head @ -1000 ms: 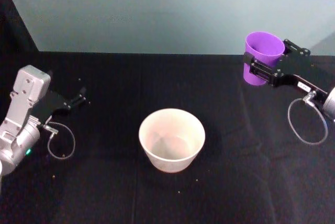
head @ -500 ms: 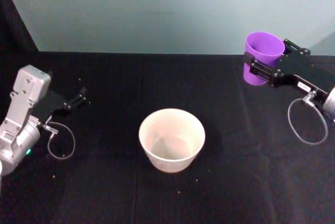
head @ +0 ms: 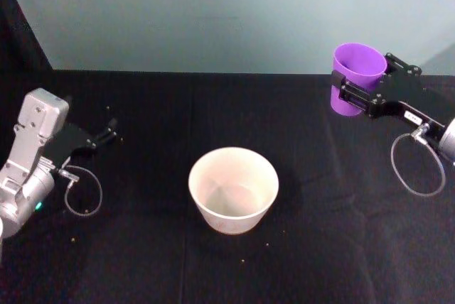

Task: Pick up the cup and pour the mung beans from the cup into the bowl.

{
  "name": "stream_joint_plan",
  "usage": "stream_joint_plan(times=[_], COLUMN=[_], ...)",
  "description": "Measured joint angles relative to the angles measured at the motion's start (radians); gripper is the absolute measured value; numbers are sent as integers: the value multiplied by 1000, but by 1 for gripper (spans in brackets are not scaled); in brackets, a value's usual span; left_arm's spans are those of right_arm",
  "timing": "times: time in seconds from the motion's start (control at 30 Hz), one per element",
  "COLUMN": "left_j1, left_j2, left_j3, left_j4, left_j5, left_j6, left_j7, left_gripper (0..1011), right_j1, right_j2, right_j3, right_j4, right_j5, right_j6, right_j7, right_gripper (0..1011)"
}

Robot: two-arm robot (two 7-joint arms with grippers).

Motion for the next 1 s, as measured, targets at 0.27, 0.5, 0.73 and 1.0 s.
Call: stream_joint_plan(times=[0.27,0.5,0.73,1.0], left_j1=[0,0,0,0], left_j2=[0,0,0,0], left_j3=[0,0,0,0], left_j4=[0,0,0,0], left_j5=[0,0,0,0], left_j6=[0,0,0,0], left_j7=[0,0,0,0], left_gripper=[1000,1000,1000,1000], right_j1=[0,0,0,0], right_j2=[0,0,0,0], right_j3=[0,0,0,0], right_j4=[0,0,0,0], right_j5=[0,0,0,0], right_j6=[0,0,0,0], right_j7=[0,0,0,0], right_gripper=[735,735,735,735])
